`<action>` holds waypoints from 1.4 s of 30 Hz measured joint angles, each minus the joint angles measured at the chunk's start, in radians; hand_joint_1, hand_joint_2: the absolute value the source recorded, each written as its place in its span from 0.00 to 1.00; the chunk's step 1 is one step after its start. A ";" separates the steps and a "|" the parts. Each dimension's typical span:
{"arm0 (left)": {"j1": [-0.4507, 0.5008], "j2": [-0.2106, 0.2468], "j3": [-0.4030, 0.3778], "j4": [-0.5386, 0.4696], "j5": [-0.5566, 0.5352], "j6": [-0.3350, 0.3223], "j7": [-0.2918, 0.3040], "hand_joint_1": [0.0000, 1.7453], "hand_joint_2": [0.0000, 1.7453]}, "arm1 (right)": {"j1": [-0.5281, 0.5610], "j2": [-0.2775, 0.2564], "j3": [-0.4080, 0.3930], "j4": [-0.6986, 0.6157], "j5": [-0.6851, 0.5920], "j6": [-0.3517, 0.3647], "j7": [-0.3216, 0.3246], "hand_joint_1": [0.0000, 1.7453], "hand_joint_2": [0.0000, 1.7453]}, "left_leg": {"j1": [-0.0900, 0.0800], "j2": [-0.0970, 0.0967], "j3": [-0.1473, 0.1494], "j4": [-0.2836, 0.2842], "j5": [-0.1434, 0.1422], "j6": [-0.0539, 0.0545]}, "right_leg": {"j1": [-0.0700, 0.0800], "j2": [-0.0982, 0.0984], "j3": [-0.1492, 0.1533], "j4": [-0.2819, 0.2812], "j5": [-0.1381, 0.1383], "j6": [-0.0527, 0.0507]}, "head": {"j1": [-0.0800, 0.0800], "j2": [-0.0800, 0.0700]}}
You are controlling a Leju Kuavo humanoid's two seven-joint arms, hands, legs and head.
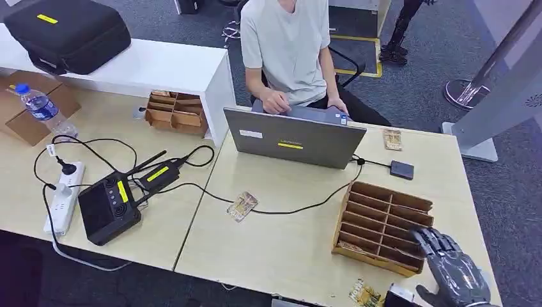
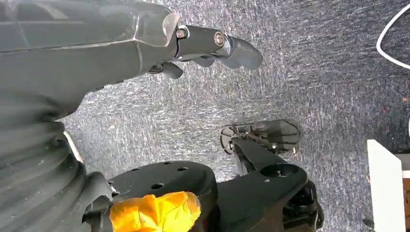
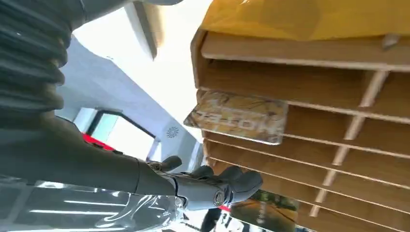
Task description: Pass the card to the sensor for recognition and then transmit it.
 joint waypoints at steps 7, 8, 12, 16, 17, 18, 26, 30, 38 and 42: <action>0.000 0.000 0.002 0.000 0.000 0.000 0.000 0.00 1.00 | 0.002 0.021 -0.040 0.023 -0.001 0.000 -0.021 0.00 1.00 | 0.000 0.000 0.000 0.000 0.000 0.000 | 0.000 0.000 0.000 0.000 0.000 0.000 | 0.000 0.000; 0.000 0.000 0.003 0.000 0.000 0.000 0.000 0.00 1.00 | 0.002 0.024 -0.042 0.025 -0.001 0.000 -0.022 0.00 1.00 | 0.000 0.000 0.000 0.000 0.000 0.000 | 0.000 0.000 0.000 0.000 0.000 0.000 | 0.000 0.000; 0.000 0.000 0.006 0.000 0.000 0.000 0.000 0.00 1.00 | 0.004 0.032 -0.052 0.031 -0.001 0.000 -0.024 0.00 1.00 | 0.000 0.000 0.000 0.000 0.000 0.000 | 0.000 0.000 0.000 0.000 0.000 0.000 | 0.000 0.000; 0.000 0.000 0.007 0.000 0.000 0.000 0.000 0.00 1.00 | 0.005 0.038 -0.058 0.035 -0.001 0.000 -0.024 0.00 1.00 | 0.000 0.000 0.000 0.000 0.000 0.000 | 0.000 0.000 0.000 0.000 0.000 0.000 | 0.000 0.000; 0.000 0.000 0.007 0.000 0.000 0.000 0.000 0.00 1.00 | 0.005 0.039 -0.058 0.035 -0.001 0.000 -0.024 0.00 1.00 | 0.000 0.000 0.000 0.000 0.000 0.000 | 0.000 0.000 0.000 0.000 0.000 0.000 | 0.000 0.000; 0.000 0.000 0.007 0.000 0.000 0.000 0.000 0.00 1.00 | 0.005 0.040 -0.059 0.035 -0.001 0.000 -0.024 0.00 1.00 | 0.000 0.000 0.000 0.000 0.000 0.000 | 0.000 0.000 0.000 0.000 0.000 0.000 | 0.000 0.000; 0.000 0.000 0.007 0.000 0.000 0.000 0.000 0.00 1.00 | 0.005 0.044 -0.062 0.038 -0.001 0.000 -0.024 0.00 1.00 | 0.000 0.000 0.000 0.000 0.000 0.000 | 0.000 0.000 0.000 0.000 0.000 0.000 | 0.000 0.000; 0.000 0.000 0.007 0.000 0.000 0.000 0.000 0.00 1.00 | 0.005 0.045 -0.062 0.039 -0.001 0.000 -0.024 0.05 1.00 | 0.000 0.000 0.000 0.000 0.000 0.000 | 0.000 0.000 0.000 0.000 0.000 0.000 | 0.000 0.000; 0.000 0.000 0.007 0.000 -0.002 0.000 0.000 0.00 1.00 | 0.005 0.052 -0.067 0.039 0.001 -0.007 -0.046 1.00 1.00 | 0.000 0.000 0.001 0.000 0.000 0.000 | 0.000 0.000 0.000 0.000 0.000 0.000 | 0.000 0.000; 0.000 0.000 0.007 0.000 -0.002 0.000 0.000 0.00 1.00 | -0.002 0.058 -0.073 0.037 0.003 -0.011 -0.049 1.00 1.00 | 0.000 0.000 0.002 0.000 0.000 0.000 | 0.000 0.000 0.001 0.000 0.000 0.000 | 0.000 0.000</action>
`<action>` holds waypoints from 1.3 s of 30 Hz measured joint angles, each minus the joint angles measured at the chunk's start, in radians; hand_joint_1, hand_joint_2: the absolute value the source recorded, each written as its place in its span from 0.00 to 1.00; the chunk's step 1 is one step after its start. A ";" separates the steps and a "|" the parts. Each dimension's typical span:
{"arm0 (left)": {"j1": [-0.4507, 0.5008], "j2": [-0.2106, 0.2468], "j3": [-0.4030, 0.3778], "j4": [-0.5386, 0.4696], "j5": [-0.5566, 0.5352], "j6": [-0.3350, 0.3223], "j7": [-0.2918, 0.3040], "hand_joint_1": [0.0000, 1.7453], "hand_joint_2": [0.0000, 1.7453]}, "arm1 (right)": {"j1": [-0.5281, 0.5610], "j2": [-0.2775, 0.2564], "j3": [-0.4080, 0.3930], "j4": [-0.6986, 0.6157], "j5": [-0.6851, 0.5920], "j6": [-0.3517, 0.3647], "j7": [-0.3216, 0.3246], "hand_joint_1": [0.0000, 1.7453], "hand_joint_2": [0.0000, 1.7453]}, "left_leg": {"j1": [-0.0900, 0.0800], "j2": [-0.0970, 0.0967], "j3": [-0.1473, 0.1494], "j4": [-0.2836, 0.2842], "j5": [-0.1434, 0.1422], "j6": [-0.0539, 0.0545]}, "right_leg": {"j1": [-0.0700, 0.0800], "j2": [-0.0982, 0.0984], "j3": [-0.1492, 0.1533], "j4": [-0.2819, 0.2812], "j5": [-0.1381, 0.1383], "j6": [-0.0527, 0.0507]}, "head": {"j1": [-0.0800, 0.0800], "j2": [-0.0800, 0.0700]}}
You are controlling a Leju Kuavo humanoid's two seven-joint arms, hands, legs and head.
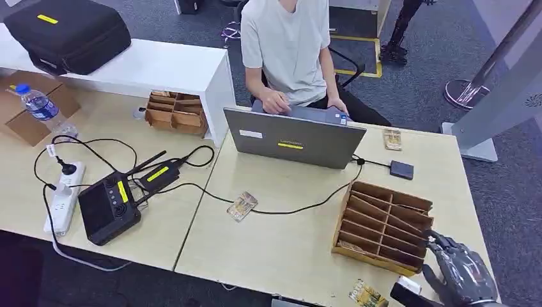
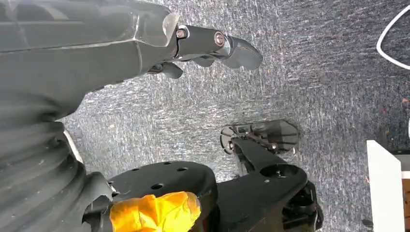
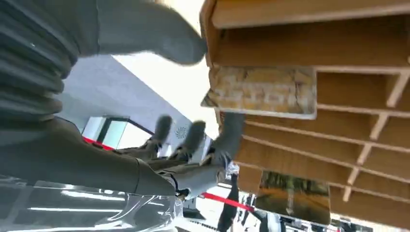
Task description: Pass the card to the sensor for recognition and then transmit it.
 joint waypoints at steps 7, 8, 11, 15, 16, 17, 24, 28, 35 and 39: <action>0.000 0.000 0.000 0.000 -0.002 0.000 0.000 0.00 1.00 | 0.010 0.010 -0.007 -0.023 0.009 -0.008 -0.001 1.00 1.00 | 0.000 0.000 0.000 0.000 0.000 0.000 | 0.000 0.000 0.001 0.000 0.000 0.000 | 0.000 0.000; 0.000 0.000 0.001 0.000 -0.001 0.000 0.000 0.00 1.00 | 0.014 0.011 -0.008 -0.033 0.010 -0.009 -0.003 1.00 1.00 | 0.000 0.000 0.000 0.000 0.000 0.000 | 0.000 0.000 0.000 0.000 0.000 0.000 | 0.000 0.000; 0.000 0.000 0.003 0.000 -0.001 0.000 0.000 0.00 1.00 | 0.038 0.011 -0.006 -0.073 0.011 -0.010 -0.008 1.00 1.00 | 0.000 0.000 0.000 0.000 0.000 0.000 | 0.000 0.000 0.000 0.000 0.000 0.000 | 0.000 0.000; 0.000 0.000 0.006 0.000 -0.001 0.000 0.000 0.00 1.00 | 0.057 0.011 -0.004 -0.105 0.011 -0.011 -0.011 1.00 1.00 | 0.000 0.000 0.000 0.000 0.000 0.000 | 0.000 0.000 0.000 0.000 0.000 0.000 | 0.000 0.000; 0.000 0.000 0.006 0.000 -0.001 0.000 0.000 0.00 1.00 | 0.060 0.011 -0.003 -0.112 0.011 -0.011 -0.011 1.00 1.00 | 0.000 0.000 0.000 0.000 0.000 0.000 | 0.000 0.000 0.000 0.000 0.000 0.000 | 0.000 0.000; 0.000 0.000 0.007 0.000 -0.001 0.000 0.000 0.00 1.00 | 0.062 0.011 -0.001 -0.117 0.011 -0.011 -0.011 1.00 1.00 | 0.000 0.000 0.000 0.000 0.000 0.000 | 0.000 0.000 0.000 0.000 0.000 0.000 | 0.000 0.000; 0.000 0.000 0.007 0.000 -0.001 0.001 0.000 0.00 1.00 | 0.072 0.011 0.004 -0.135 0.011 -0.011 -0.011 1.00 1.00 | 0.000 0.000 0.000 0.000 0.000 0.000 | 0.000 0.000 0.000 0.000 0.000 0.000 | 0.000 0.000; 0.000 0.000 0.007 0.000 -0.001 0.001 0.000 0.00 1.00 | 0.073 0.011 0.005 -0.136 0.011 -0.011 -0.011 1.00 1.00 | 0.000 0.000 0.000 0.000 0.000 0.000 | 0.000 0.000 0.000 0.000 0.000 0.000 | 0.000 0.000; 0.000 0.000 0.007 0.000 -0.002 0.001 0.000 0.00 1.00 | 0.073 0.012 0.011 -0.136 0.011 -0.012 -0.011 0.00 1.00 | 0.000 0.000 0.000 0.000 0.000 0.000 | 0.000 0.000 0.000 0.000 0.000 0.000 | 0.000 0.000; 0.000 0.000 0.007 0.000 -0.002 0.001 0.000 0.00 1.00 | 0.073 0.013 0.013 -0.136 0.011 -0.013 -0.011 0.00 1.00 | 0.000 0.000 0.000 0.000 0.000 0.000 | 0.000 0.000 0.000 0.000 0.000 0.000 | 0.000 0.000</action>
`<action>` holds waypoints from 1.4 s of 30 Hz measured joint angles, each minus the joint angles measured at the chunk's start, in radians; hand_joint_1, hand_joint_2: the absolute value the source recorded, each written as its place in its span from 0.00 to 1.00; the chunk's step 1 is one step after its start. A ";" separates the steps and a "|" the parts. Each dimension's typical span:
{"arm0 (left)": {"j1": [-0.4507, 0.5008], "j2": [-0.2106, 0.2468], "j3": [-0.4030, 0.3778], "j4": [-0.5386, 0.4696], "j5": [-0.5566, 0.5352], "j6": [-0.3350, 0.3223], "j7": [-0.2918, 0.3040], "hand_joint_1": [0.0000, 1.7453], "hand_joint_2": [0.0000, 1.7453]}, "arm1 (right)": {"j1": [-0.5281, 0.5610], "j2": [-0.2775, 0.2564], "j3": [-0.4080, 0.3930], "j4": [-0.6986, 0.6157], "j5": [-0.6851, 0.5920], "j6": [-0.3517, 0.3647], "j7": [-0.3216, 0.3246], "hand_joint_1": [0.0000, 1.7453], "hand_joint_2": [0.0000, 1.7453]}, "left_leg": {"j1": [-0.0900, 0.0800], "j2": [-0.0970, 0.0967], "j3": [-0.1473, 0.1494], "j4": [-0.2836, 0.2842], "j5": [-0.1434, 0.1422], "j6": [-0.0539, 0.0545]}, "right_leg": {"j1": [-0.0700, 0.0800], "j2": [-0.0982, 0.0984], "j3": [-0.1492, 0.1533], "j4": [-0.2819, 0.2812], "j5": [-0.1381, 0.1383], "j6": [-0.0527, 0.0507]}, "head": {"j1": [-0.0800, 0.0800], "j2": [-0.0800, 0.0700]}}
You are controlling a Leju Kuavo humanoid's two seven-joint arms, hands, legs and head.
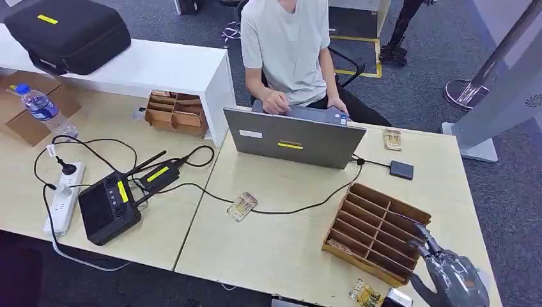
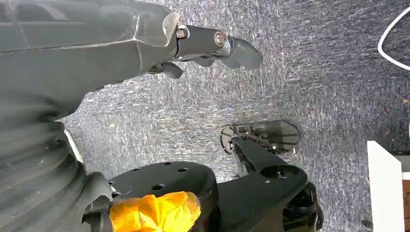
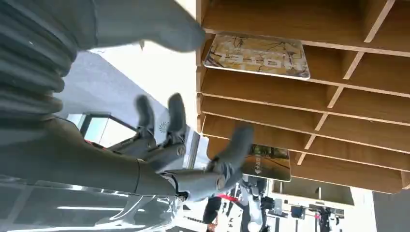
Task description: Pass the card to the sensor for recognition and then transmit it.
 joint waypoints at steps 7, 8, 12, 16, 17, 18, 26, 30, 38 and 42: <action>0.000 0.000 0.000 0.000 -0.006 0.000 0.000 0.00 1.00 | 0.002 0.003 0.005 0.000 0.011 -0.014 0.007 0.00 1.00 | 0.000 0.000 0.000 0.000 0.000 0.000 | 0.000 0.000 0.000 0.000 0.000 0.000 | 0.000 0.000; 0.000 0.000 0.000 0.000 -0.006 0.000 0.000 0.00 1.00 | 0.003 0.005 0.005 0.000 0.014 -0.018 0.008 0.00 1.00 | 0.000 0.000 0.000 0.000 0.000 0.000 | 0.000 0.000 0.000 0.000 0.000 0.000 | 0.000 0.000; 0.000 0.000 0.000 0.000 -0.008 0.000 0.000 0.00 1.00 | 0.010 0.009 0.008 -0.008 0.024 -0.029 0.013 0.00 1.00 | 0.000 0.000 0.000 0.000 0.000 0.000 | 0.000 0.000 0.000 0.000 0.000 0.000 | 0.000 0.000; 0.000 0.001 0.000 0.000 -0.008 0.000 0.000 0.00 1.00 | 0.017 0.009 0.008 -0.022 0.030 -0.032 0.015 0.00 1.00 | 0.000 0.000 0.000 0.000 0.000 0.000 | 0.000 0.000 0.000 0.000 0.000 0.000 | 0.000 0.000; 0.000 0.001 0.000 0.000 -0.008 0.000 0.000 0.00 1.00 | 0.019 0.009 0.008 -0.025 0.031 -0.032 0.015 0.00 1.00 | 0.000 0.000 0.000 0.000 0.000 0.000 | 0.000 0.000 0.000 0.000 0.000 0.000 | 0.000 0.000; 0.000 0.001 0.000 0.000 -0.008 0.000 0.000 0.00 1.00 | 0.020 0.009 0.009 -0.028 0.031 -0.032 0.015 0.00 1.00 | 0.000 0.000 0.000 0.000 0.000 0.000 | 0.000 0.000 0.000 0.000 0.000 0.000 | 0.000 0.000; 0.000 0.001 0.000 0.000 -0.009 0.000 0.000 0.00 1.00 | 0.031 0.011 0.031 -0.047 0.058 -0.045 0.013 0.00 1.00 | 0.000 0.000 0.000 0.000 0.000 0.000 | 0.000 0.000 0.000 0.000 0.000 0.000 | 0.000 0.000; 0.000 0.001 0.000 0.000 -0.009 0.000 0.000 0.00 1.00 | 0.038 0.014 0.060 -0.069 0.077 -0.049 0.012 0.00 1.00 | 0.000 0.000 0.000 0.000 0.000 0.000 | 0.000 0.000 0.000 0.000 0.000 0.000 | 0.000 0.000; 0.000 0.000 0.003 0.000 -0.003 0.000 -0.003 0.00 1.00 | 0.040 0.076 0.100 -0.072 0.133 -0.132 0.105 0.00 1.00 | 0.001 0.000 0.000 0.000 0.000 0.000 | 0.001 0.000 0.000 0.000 0.000 0.000 | 0.000 0.000; 0.000 -0.001 0.013 0.000 0.006 0.001 -0.003 0.00 1.00 | 0.045 0.135 0.145 -0.074 0.200 -0.141 0.185 0.00 1.00 | 0.001 0.000 0.000 0.000 0.000 0.000 | 0.001 0.000 0.000 0.000 0.000 0.000 | 0.000 0.000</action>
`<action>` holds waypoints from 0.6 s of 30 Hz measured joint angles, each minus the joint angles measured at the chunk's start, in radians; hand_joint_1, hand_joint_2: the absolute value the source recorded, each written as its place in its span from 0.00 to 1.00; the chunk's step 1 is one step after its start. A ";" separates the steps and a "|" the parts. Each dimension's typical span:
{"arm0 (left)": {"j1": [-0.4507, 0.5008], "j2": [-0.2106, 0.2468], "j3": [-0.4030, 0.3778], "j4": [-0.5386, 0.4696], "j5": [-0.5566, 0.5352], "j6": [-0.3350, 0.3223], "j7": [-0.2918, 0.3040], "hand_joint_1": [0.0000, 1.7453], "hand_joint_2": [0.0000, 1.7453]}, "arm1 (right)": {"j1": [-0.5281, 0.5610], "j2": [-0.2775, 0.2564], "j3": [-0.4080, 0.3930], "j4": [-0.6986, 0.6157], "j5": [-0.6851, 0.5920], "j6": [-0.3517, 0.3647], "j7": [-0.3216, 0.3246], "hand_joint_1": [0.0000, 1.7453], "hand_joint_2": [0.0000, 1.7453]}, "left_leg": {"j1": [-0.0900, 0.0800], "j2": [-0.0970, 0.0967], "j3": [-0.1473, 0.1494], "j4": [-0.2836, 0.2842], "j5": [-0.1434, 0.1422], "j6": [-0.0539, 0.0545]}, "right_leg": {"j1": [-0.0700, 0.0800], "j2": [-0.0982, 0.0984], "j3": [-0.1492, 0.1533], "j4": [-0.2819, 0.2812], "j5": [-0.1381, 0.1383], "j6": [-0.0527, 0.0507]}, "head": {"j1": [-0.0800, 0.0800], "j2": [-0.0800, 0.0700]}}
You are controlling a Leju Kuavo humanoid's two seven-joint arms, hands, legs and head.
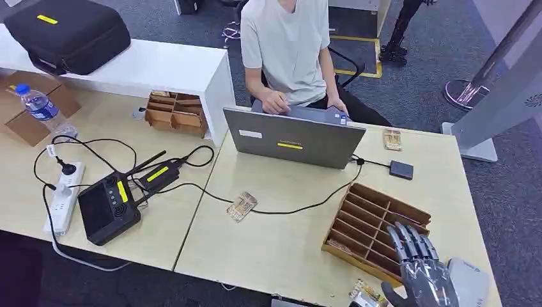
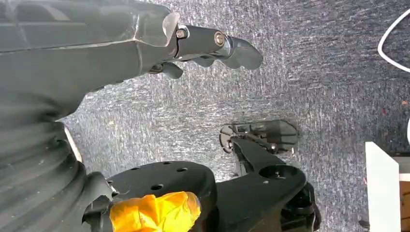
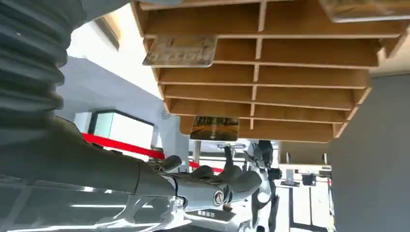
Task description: Pass the card to the sensor for recognition and then transmit it.
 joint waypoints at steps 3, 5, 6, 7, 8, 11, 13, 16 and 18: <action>0.000 0.000 0.005 0.000 0.000 0.000 0.000 0.00 1.00 | 0.004 0.018 0.019 -0.008 0.009 0.001 0.019 0.00 1.00 | 0.000 0.000 0.000 0.000 0.000 0.000 | 0.000 0.000 0.000 0.000 0.000 0.000 | 0.000 0.000; 0.000 0.000 0.006 0.000 0.000 0.000 0.000 0.00 1.00 | 0.005 0.023 0.030 -0.012 0.008 0.002 0.029 0.00 1.00 | 0.000 0.000 0.000 0.000 0.000 0.000 | 0.000 0.000 0.000 0.000 0.000 0.000 | 0.000 0.000; 0.000 0.000 0.007 0.000 0.000 0.000 0.000 0.00 1.00 | 0.006 0.024 0.035 -0.014 0.006 0.003 0.037 0.00 1.00 | 0.000 0.000 0.000 0.000 0.000 0.000 | 0.000 0.000 0.000 0.000 0.000 0.000 | 0.000 0.000; 0.000 0.000 0.008 0.000 0.000 0.000 0.000 0.00 1.00 | 0.006 0.024 0.038 -0.018 0.005 0.005 0.047 0.00 1.00 | 0.000 0.000 0.000 0.000 0.000 0.000 | 0.000 0.000 0.000 0.000 0.000 0.000 | 0.000 0.000; 0.000 0.000 0.011 0.000 0.000 0.000 0.000 0.00 1.00 | 0.006 0.024 0.043 -0.021 0.005 0.007 0.056 0.00 1.00 | 0.000 0.000 0.000 0.000 0.000 0.000 | 0.000 0.000 0.000 0.000 0.000 0.000 | 0.000 0.000; 0.000 0.000 0.013 0.000 0.000 0.000 0.000 0.00 1.00 | 0.009 0.024 0.057 -0.030 0.006 0.024 0.082 0.00 1.00 | 0.000 0.000 0.000 0.000 0.000 0.000 | 0.000 0.000 0.000 0.000 0.000 0.000 | 0.000 0.000; 0.000 0.000 0.014 0.000 0.000 0.000 0.000 0.00 1.00 | 0.011 0.023 0.063 -0.033 0.006 0.034 0.101 0.00 1.00 | 0.000 0.000 0.000 0.000 0.000 0.000 | 0.000 0.000 0.000 0.000 0.000 0.000 | 0.000 0.000; 0.000 0.000 0.018 0.000 0.000 0.000 -0.002 0.00 1.00 | 0.011 0.023 0.076 -0.036 0.008 0.042 0.121 0.00 1.00 | 0.000 0.000 0.000 0.000 0.000 0.000 | 0.000 0.000 0.000 0.000 0.000 0.000 | 0.000 0.000; 0.000 0.000 0.021 0.000 0.000 0.000 -0.003 0.00 1.00 | 0.012 0.023 0.080 -0.036 0.008 0.043 0.130 0.00 1.00 | 0.000 0.000 0.000 0.000 0.000 0.000 | 0.000 0.000 0.000 0.000 0.000 0.000 | 0.000 0.000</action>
